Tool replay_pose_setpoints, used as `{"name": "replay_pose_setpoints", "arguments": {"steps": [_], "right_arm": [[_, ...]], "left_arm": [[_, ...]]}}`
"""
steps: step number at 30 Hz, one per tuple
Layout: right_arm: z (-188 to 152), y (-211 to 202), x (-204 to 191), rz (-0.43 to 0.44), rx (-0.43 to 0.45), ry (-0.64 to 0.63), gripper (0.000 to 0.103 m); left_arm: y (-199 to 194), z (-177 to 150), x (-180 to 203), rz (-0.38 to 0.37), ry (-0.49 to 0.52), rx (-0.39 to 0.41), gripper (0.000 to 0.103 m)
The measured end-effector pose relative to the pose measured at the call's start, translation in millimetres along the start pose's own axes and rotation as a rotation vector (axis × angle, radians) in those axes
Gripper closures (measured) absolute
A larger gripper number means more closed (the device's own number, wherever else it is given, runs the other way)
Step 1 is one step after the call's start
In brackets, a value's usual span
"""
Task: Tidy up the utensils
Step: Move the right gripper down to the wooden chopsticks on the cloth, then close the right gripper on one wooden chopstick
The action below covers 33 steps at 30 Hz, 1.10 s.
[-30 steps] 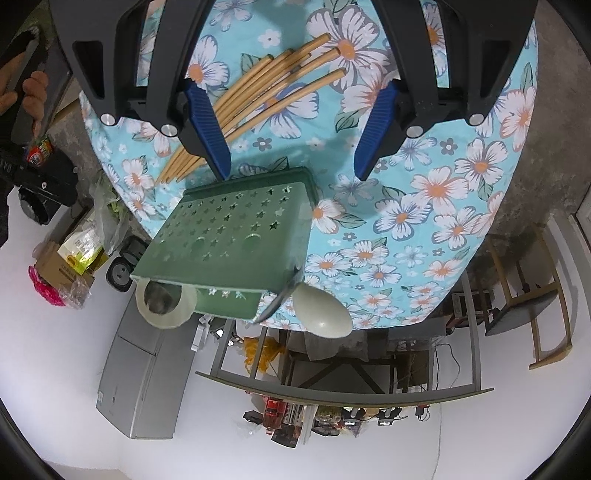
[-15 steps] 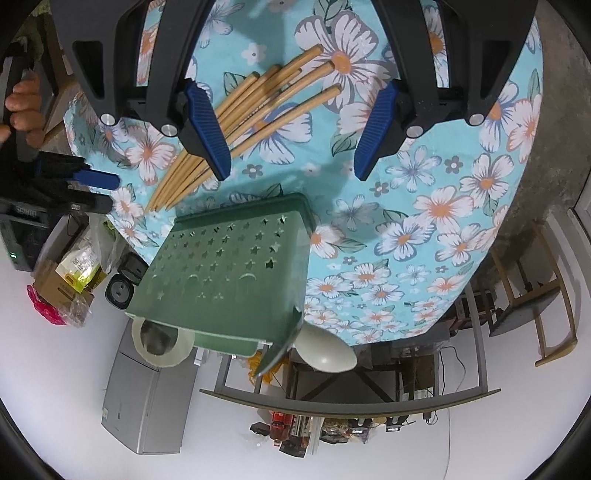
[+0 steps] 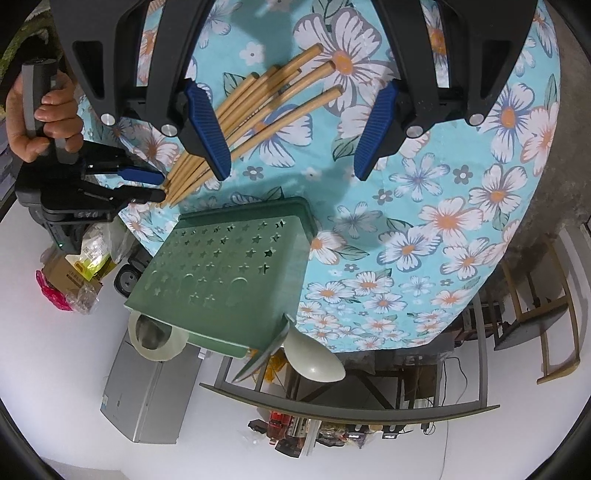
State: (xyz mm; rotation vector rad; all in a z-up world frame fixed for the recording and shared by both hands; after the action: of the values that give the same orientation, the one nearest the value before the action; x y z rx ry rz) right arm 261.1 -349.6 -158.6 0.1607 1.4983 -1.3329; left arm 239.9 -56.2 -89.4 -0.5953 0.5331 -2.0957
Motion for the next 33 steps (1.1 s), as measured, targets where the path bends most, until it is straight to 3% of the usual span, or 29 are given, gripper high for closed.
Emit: {"name": "replay_pose_setpoints", "arguments": {"steps": [4,12,20,22,26,33], "right_arm": [[1,-1,8,-0.005,0.003,0.019,0.094],[-3,-11,14,-0.006,-0.009,-0.012,0.094],[9,-29,16,-0.131,-0.008,-0.193,0.093],[14,-33,18,-0.182,0.001,-0.252,0.103],[17,-35,23,-0.245,0.004,-0.32,0.103],[11,-34,21,-0.19,0.001,-0.27,0.098]], "left_arm": [[-1,0,0,-0.007,-0.004,0.003,0.036],[-2,1,-1,-0.011,-0.012,0.003,0.036],[-1,-2,8,-0.029,0.013,-0.011,0.036],[0,-3,15,-0.048,0.027,-0.014,0.036],[4,-5,35,-0.096,0.077,-0.032,0.046],[14,-13,60,-0.134,0.152,-0.068,0.066]]}}
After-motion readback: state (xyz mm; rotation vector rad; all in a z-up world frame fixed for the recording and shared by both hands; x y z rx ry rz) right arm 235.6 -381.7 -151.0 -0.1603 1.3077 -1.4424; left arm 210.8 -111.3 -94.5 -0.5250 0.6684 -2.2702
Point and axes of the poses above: each gripper's, at about its wrist camera, not at the fingertips, and y roughly the way its jaws point, x to its right, z to its top, the point moved 10 cm from there along y, roughly the way its jaws point, and after that the axes turned 6 degrees about x, right-handed, at the moved point
